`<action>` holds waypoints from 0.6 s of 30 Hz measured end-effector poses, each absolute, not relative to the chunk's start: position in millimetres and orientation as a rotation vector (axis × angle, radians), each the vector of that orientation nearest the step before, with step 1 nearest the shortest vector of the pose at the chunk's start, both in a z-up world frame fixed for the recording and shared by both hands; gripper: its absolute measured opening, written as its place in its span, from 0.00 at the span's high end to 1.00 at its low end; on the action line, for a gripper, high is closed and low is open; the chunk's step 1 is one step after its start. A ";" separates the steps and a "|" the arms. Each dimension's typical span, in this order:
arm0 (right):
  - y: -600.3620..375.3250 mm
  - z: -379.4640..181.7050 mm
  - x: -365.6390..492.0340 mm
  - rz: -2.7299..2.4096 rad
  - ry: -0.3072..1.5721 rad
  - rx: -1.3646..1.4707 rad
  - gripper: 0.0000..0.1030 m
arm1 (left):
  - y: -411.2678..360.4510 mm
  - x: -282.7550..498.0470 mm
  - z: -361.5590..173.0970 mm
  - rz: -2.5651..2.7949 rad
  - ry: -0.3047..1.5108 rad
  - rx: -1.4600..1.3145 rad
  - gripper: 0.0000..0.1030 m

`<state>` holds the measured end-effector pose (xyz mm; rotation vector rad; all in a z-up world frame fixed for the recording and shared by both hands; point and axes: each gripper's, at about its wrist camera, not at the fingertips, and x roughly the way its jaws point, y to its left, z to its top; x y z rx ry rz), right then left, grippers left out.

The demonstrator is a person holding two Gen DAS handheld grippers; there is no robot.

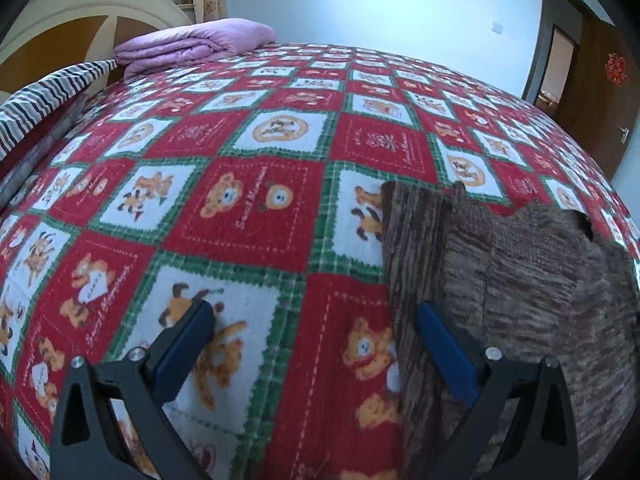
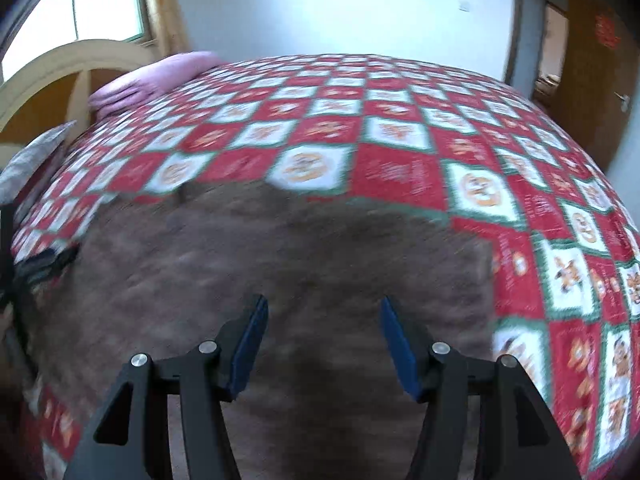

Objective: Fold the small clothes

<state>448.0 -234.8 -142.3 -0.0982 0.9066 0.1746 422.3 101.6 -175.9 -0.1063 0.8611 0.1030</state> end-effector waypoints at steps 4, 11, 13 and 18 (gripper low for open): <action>-191.6 -143.9 415.7 0.260 0.915 -0.155 0.42 | 95.7 417.3 -175.1 0.076 0.860 -0.078 0.00; -120.7 -148.1 365.0 0.396 0.893 -0.274 0.42 | 95.1 408.1 -169.7 0.066 0.821 -0.073 0.00; -108.1 -152.7 354.4 0.415 0.895 -0.307 0.42 | 94.9 408.9 -169.9 0.065 0.822 -0.071 0.00; -72.1 -164.9 330.2 0.433 0.867 -0.447 0.42 | 92.5 411.4 -171.9 0.044 0.834 -0.063 0.00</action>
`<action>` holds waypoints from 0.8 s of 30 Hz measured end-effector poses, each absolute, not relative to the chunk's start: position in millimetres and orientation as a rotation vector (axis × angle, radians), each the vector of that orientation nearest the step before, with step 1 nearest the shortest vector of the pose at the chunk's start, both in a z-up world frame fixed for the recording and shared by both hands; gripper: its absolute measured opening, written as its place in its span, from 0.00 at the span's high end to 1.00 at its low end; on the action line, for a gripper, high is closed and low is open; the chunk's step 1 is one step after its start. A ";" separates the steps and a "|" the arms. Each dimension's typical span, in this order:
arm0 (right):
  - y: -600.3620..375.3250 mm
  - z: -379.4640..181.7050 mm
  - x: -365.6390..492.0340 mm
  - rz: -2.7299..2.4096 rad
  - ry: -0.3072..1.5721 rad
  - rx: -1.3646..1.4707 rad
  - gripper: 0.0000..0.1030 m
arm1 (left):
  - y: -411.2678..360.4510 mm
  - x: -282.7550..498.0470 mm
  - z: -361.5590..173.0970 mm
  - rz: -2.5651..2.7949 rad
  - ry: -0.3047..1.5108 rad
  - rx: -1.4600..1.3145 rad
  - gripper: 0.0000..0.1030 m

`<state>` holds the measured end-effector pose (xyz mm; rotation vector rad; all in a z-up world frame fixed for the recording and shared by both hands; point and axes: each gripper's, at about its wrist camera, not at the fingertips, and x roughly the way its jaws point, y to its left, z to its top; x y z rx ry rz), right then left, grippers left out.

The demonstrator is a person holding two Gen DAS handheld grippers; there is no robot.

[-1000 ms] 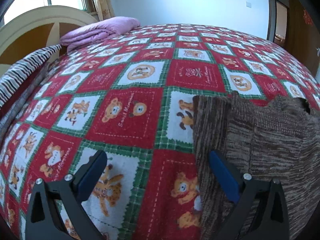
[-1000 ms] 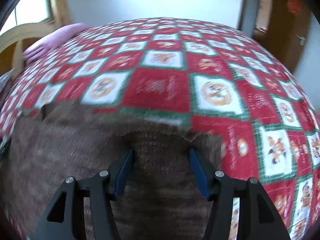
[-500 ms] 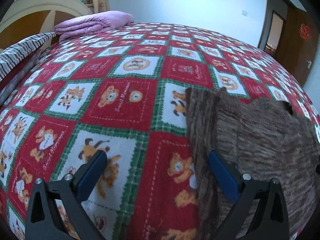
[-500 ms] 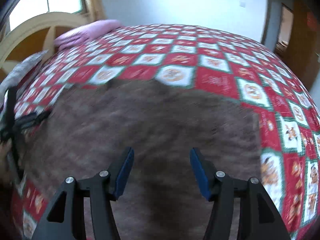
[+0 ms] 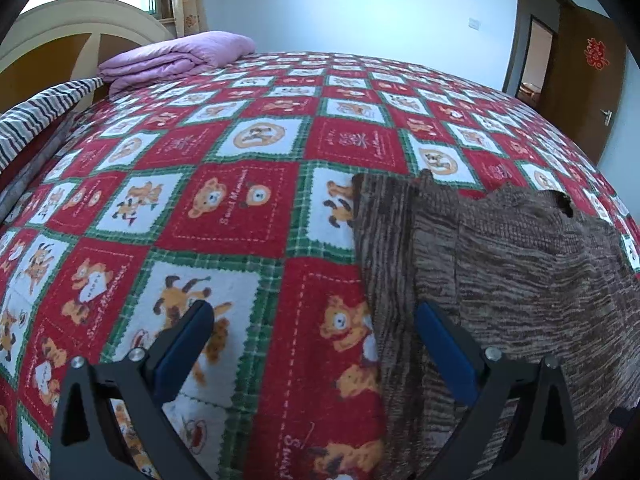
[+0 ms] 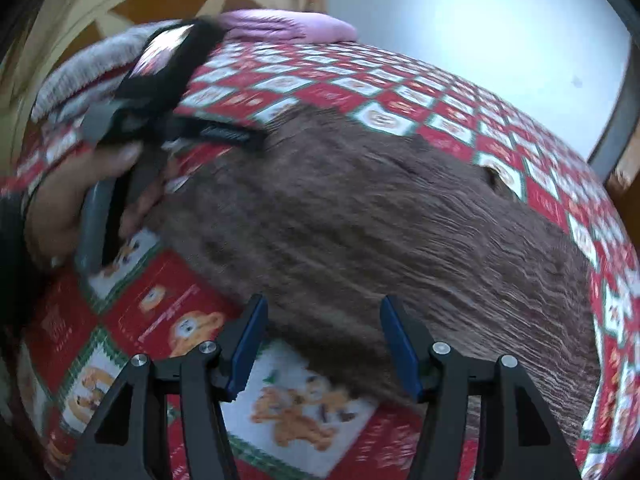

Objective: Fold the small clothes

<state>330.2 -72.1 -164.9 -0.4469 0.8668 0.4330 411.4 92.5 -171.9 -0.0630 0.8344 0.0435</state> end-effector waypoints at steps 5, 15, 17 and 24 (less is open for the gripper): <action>-41.9 -173.9 318.2 0.447 0.829 -0.557 0.42 | 91.7 413.0 -173.4 0.019 0.844 -0.071 0.00; -5.7 -186.9 312.4 0.442 0.776 -0.647 0.42 | 90.9 412.9 -173.4 -0.026 0.842 -0.087 0.00; -2.4 -187.3 311.8 0.437 0.773 -0.643 0.42 | 90.6 412.9 -173.3 -0.034 0.842 -0.088 0.00; 4.8 -190.6 316.0 0.401 0.748 -0.639 0.42 | 85.4 411.3 -169.0 -0.074 0.819 -0.075 0.00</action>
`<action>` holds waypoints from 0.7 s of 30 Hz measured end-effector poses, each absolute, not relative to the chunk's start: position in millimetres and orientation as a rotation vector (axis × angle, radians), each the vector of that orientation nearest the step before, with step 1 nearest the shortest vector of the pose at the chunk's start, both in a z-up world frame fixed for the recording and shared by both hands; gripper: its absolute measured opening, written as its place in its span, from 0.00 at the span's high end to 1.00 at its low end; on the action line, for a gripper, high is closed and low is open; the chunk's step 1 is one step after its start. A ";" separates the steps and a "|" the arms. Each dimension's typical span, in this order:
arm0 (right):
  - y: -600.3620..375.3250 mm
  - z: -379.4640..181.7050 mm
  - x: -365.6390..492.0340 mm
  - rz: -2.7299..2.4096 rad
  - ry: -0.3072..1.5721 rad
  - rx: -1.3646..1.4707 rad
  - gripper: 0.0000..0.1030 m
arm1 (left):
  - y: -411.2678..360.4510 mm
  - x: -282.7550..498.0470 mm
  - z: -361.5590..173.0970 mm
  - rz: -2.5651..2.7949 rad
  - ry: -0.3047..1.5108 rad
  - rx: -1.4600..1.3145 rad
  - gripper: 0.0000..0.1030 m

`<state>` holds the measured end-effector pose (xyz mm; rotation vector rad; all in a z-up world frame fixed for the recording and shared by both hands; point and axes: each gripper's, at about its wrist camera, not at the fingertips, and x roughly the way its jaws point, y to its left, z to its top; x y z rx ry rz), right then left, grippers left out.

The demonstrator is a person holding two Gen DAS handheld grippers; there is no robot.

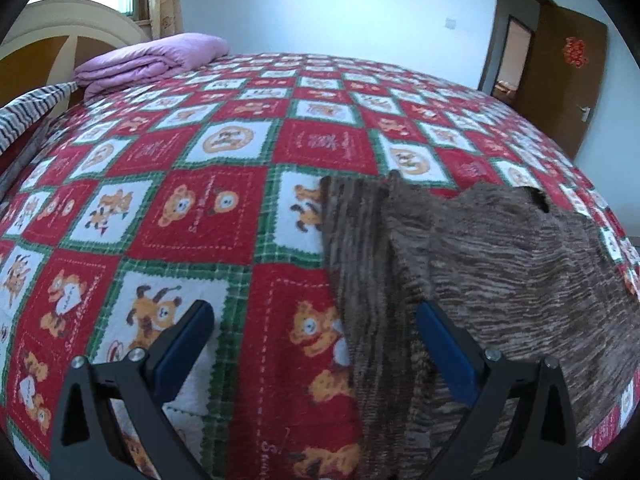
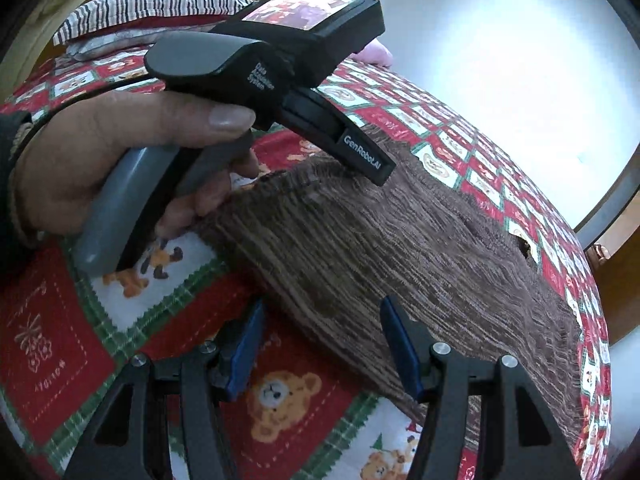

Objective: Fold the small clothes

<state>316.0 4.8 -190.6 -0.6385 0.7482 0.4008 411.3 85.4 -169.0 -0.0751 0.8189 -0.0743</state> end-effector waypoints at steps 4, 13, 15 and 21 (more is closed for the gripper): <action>15.6 -192.6 312.5 0.362 0.713 -0.677 0.42 | 85.3 414.3 -168.1 -0.137 0.824 -0.098 0.00; 17.4 -193.1 323.4 0.374 0.736 -0.629 0.42 | 98.1 420.5 -164.5 -0.176 0.812 -0.218 0.00; 18.0 -193.8 326.6 0.377 0.744 -0.618 0.42 | 91.2 427.6 -163.9 -0.200 0.832 -0.191 0.00; 14.3 -195.7 336.3 0.371 0.761 -0.581 0.36 | 71.1 445.4 -172.3 -0.219 0.912 -0.107 0.00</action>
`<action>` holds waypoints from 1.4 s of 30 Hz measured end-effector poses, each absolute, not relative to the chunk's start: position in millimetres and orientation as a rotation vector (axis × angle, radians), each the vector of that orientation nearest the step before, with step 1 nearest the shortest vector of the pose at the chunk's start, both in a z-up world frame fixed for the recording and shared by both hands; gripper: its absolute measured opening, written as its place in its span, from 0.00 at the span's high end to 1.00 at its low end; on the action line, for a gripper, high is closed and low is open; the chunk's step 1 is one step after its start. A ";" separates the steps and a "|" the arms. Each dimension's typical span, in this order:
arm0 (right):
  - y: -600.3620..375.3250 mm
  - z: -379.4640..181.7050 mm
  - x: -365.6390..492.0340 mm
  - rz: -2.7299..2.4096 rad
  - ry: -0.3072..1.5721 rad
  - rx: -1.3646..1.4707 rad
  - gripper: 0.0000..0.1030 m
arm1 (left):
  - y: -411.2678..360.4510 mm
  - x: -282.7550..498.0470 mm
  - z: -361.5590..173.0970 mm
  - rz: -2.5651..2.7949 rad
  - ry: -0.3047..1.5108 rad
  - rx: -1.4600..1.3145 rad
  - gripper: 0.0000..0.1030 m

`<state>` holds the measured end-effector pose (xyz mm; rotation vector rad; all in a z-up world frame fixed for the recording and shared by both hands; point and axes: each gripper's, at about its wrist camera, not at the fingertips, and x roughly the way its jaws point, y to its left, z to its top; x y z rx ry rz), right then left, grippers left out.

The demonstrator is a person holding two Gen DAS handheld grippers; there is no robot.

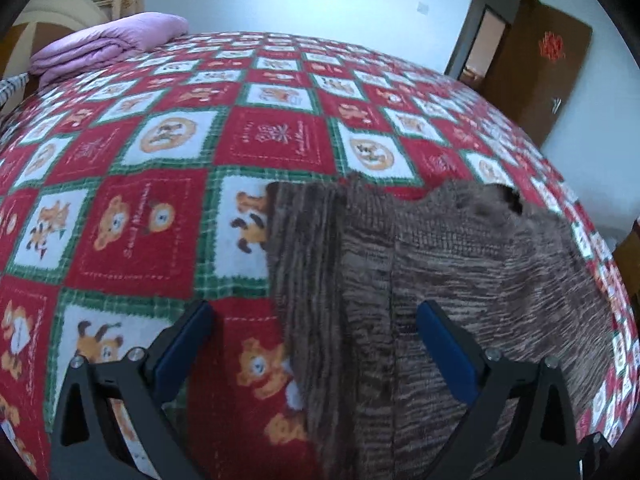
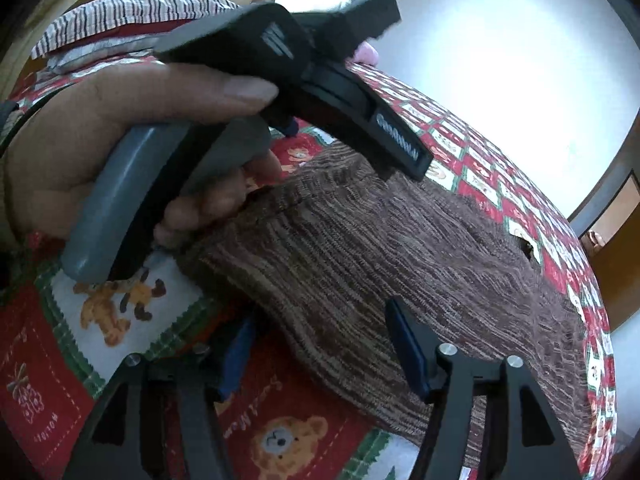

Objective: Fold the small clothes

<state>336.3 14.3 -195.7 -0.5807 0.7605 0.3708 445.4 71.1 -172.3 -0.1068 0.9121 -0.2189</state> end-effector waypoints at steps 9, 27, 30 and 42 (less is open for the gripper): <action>10.1 -195.9 346.1 0.382 0.774 -0.548 0.36 | 60.6 446.8 -170.6 -0.245 0.901 -0.049 0.15; 0.0 -198.7 360.9 0.394 0.790 -0.519 0.36 | 63.5 455.6 -169.3 -0.299 0.908 -0.111 0.41; -3.4 -200.7 363.0 0.390 0.782 -0.523 0.36 | 64.1 455.8 -167.7 -0.331 0.911 -0.136 0.65; 17.2 -205.6 345.7 0.322 0.697 -0.692 0.40 | 80.7 463.7 -169.8 -0.387 0.956 -0.301 0.76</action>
